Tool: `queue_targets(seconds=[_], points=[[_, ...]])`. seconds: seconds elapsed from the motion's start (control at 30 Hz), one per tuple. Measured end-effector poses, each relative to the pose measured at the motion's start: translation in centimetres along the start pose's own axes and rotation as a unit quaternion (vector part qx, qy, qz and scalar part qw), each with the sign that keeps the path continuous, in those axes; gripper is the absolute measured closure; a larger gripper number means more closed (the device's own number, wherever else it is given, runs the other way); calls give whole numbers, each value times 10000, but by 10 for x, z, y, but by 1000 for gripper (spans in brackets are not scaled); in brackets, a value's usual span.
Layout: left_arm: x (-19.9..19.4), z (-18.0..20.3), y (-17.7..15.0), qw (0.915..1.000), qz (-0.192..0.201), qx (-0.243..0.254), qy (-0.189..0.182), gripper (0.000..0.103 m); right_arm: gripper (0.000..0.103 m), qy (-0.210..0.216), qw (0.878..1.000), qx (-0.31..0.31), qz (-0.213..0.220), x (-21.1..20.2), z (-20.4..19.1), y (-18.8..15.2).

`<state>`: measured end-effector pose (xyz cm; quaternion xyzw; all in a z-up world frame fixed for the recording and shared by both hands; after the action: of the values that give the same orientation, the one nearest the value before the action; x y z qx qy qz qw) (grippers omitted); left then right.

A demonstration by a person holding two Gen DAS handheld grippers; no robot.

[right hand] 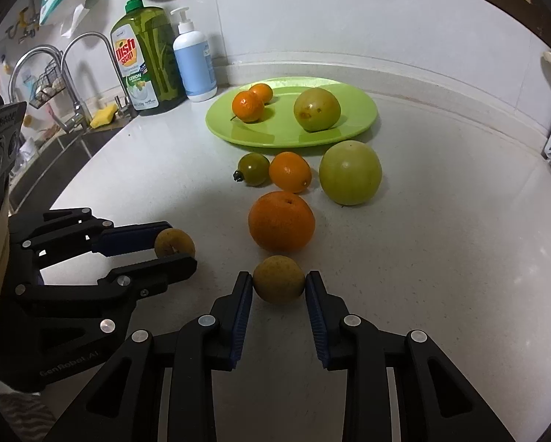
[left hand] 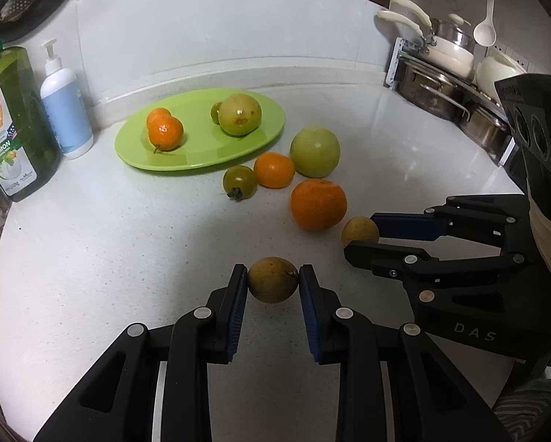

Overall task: Organize fruits
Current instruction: 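Carry the brown fruit with the left tool while the right tool carries its brown fruit over the plate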

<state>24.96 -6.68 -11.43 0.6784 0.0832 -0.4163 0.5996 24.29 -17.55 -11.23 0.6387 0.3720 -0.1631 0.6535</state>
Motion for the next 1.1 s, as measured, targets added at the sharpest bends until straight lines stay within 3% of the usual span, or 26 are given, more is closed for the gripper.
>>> queue_targets(seconds=[0.57,1.1], points=[[-48,-4,29,9984,553,-101,105,74,72,-114,9985,156,514,-37,-7,24],[-74,-24,87,9934,1090,-140,332,74,72,-251,9906,136,1337,-68,-15,83]])
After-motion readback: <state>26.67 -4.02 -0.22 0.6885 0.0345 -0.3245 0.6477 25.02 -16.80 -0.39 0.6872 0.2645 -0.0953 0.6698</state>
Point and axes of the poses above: each gripper's, at about its wrist camera, not at the fingertips, and x roughly the way its jaws point, z to its right, y to its top, the point moved 3 cm from there along x, roughly the way its jaws point, and after that the axes turned 7 degrees about z, right-handed, at the moved point
